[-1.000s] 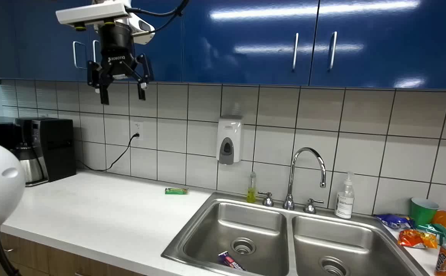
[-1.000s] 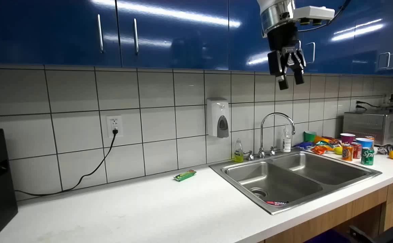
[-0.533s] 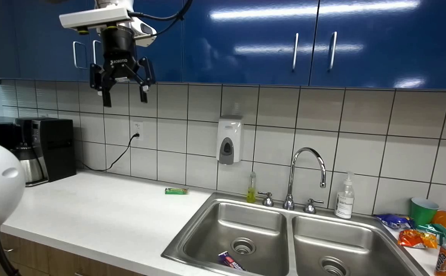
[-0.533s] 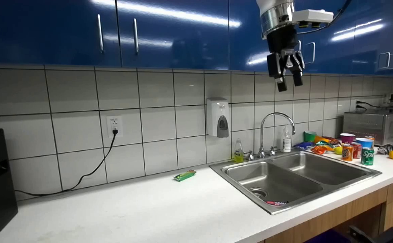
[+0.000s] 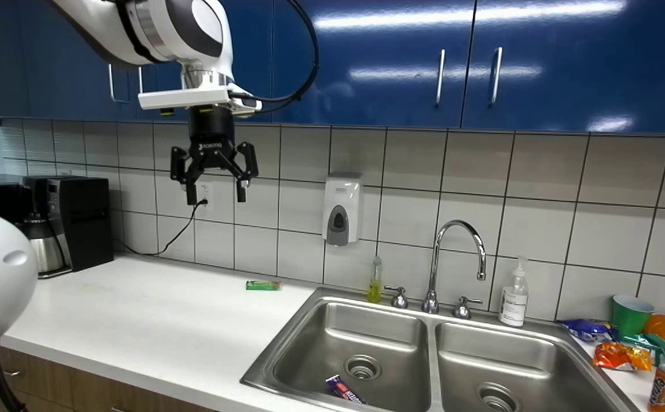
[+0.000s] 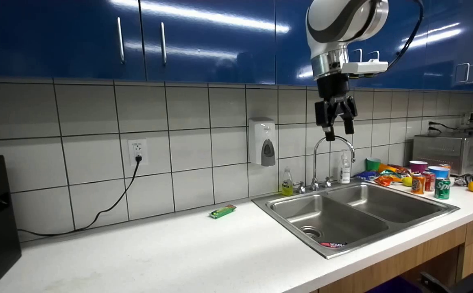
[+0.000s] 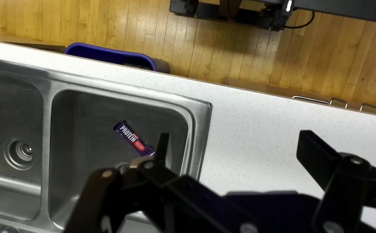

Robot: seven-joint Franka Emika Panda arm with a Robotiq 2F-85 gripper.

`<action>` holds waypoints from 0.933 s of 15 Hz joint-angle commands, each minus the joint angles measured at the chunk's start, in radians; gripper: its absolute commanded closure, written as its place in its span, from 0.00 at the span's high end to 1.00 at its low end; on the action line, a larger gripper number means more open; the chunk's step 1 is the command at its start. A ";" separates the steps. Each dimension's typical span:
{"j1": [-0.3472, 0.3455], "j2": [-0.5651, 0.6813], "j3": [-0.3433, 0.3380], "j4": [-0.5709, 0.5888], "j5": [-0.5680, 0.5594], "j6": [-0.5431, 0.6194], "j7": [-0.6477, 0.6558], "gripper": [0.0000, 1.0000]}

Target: Take the purple packet out of the sink and place it on the countertop.

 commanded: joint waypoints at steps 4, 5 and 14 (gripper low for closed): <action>-0.016 0.122 -0.054 -0.029 -0.030 0.173 -0.122 1.00; -0.018 0.145 -0.064 -0.030 -0.028 0.200 -0.145 1.00; -0.058 0.397 -0.123 -0.024 -0.017 0.420 -0.301 1.00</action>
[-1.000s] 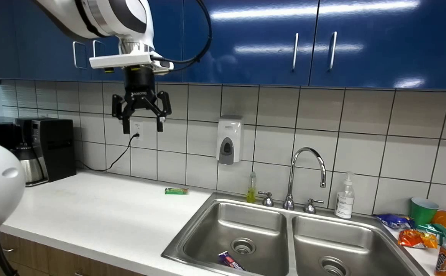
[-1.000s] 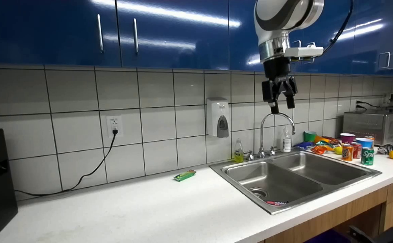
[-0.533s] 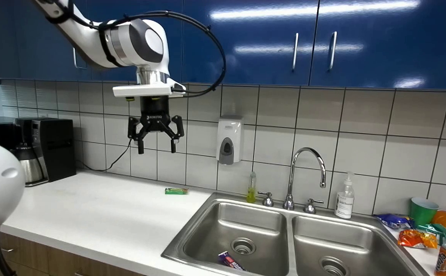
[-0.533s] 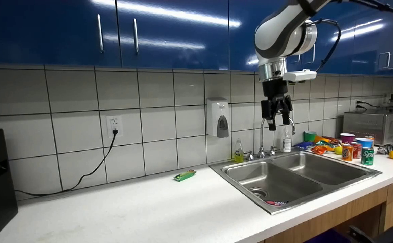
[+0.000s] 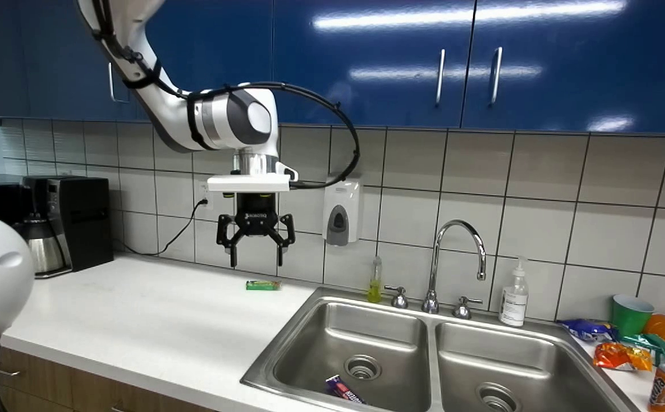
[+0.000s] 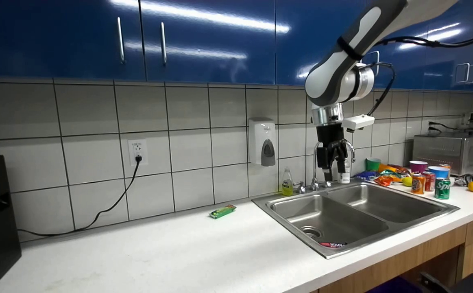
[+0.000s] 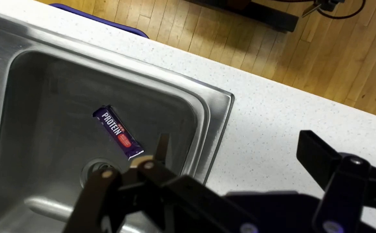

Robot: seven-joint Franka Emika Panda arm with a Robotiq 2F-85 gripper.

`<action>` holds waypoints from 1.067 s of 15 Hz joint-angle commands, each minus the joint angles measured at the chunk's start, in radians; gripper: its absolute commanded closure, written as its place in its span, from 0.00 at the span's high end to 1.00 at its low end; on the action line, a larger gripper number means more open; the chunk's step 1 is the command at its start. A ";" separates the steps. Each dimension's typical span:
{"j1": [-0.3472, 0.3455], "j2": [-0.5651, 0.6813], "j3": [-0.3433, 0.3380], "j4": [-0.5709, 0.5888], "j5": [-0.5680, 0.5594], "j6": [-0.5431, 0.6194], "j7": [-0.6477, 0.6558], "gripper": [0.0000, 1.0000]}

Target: Take the purple packet out of the sink and place it on the countertop.

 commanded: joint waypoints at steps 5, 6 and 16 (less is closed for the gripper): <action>-0.069 0.198 -0.009 0.020 0.011 0.210 -0.132 1.00; -0.078 0.224 -0.008 0.022 0.020 0.242 -0.144 1.00; -0.166 0.466 0.029 0.091 0.029 0.484 -0.201 1.00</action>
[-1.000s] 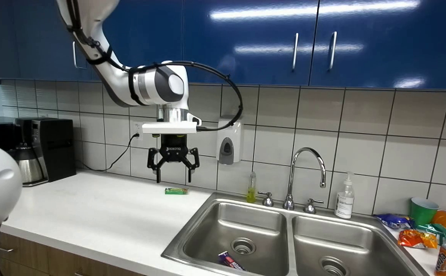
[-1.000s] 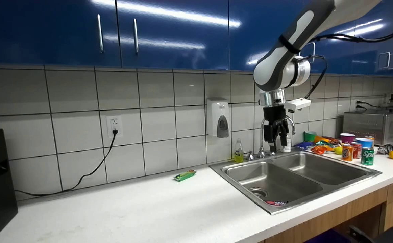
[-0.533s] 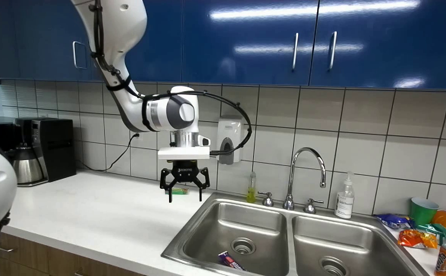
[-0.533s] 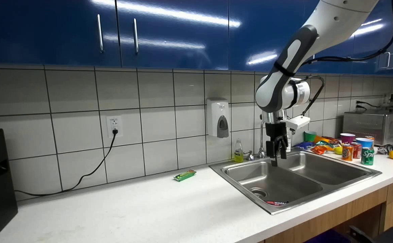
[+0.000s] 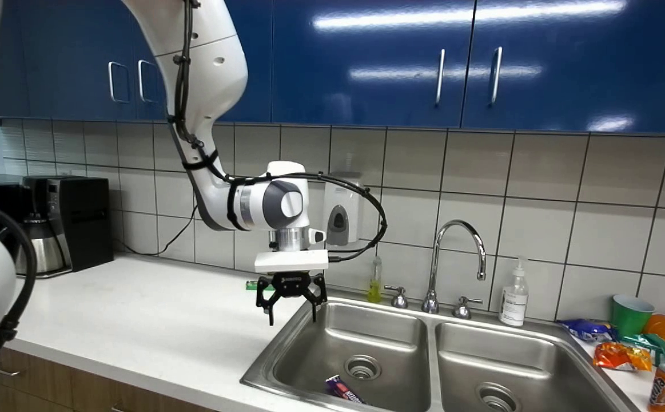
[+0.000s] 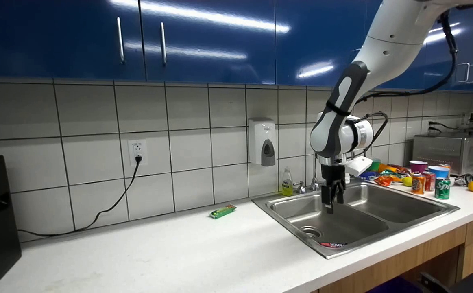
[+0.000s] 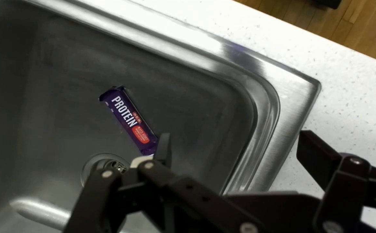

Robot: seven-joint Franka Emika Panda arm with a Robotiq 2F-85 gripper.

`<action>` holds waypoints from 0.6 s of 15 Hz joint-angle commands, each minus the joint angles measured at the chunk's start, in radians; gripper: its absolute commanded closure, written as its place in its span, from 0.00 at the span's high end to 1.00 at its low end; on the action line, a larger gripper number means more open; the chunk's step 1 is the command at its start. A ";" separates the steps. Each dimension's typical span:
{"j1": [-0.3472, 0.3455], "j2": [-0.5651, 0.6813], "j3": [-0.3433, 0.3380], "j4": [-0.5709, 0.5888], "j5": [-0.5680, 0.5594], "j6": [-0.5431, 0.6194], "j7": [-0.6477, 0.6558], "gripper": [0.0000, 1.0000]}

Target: Take the purple packet out of the sink and place it on the countertop.

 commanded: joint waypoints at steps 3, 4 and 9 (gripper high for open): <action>-0.075 0.155 0.067 0.088 0.020 0.080 -0.065 1.00; -0.082 0.181 0.075 0.102 0.013 0.090 -0.064 1.00; -0.110 0.298 0.094 0.178 -0.017 0.124 -0.053 1.00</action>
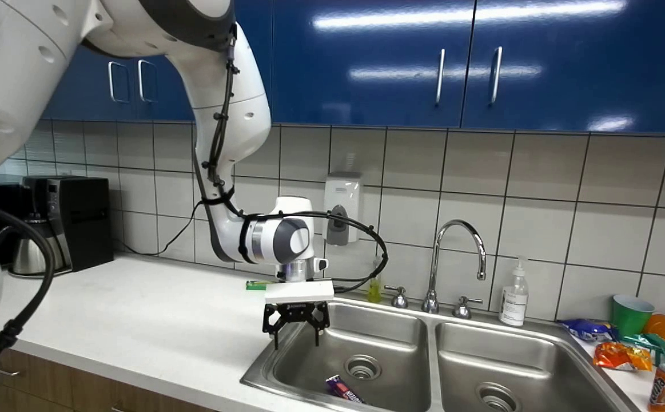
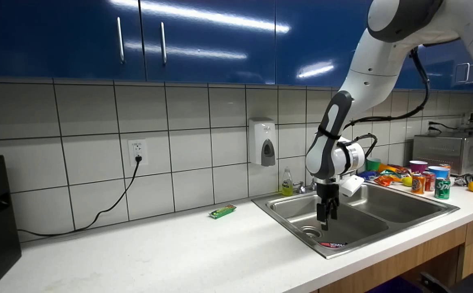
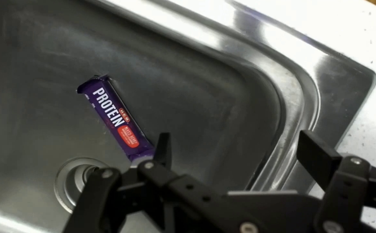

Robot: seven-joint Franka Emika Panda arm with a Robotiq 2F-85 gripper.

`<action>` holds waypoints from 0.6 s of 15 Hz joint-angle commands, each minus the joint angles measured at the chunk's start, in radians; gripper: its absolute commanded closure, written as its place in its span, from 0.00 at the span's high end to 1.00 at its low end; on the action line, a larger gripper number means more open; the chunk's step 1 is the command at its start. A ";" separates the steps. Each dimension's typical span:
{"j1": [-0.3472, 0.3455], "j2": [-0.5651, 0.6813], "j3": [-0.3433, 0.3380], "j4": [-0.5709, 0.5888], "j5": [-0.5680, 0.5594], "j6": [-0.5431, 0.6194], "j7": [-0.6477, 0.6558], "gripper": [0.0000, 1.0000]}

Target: Take the purple packet out of the sink and place it on the countertop.

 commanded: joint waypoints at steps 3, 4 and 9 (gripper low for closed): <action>-0.048 0.120 0.019 0.106 -0.034 0.032 -0.013 1.00; -0.052 0.139 0.019 0.124 -0.036 0.035 -0.011 1.00; -0.056 0.227 0.009 0.208 -0.062 0.051 -0.001 1.00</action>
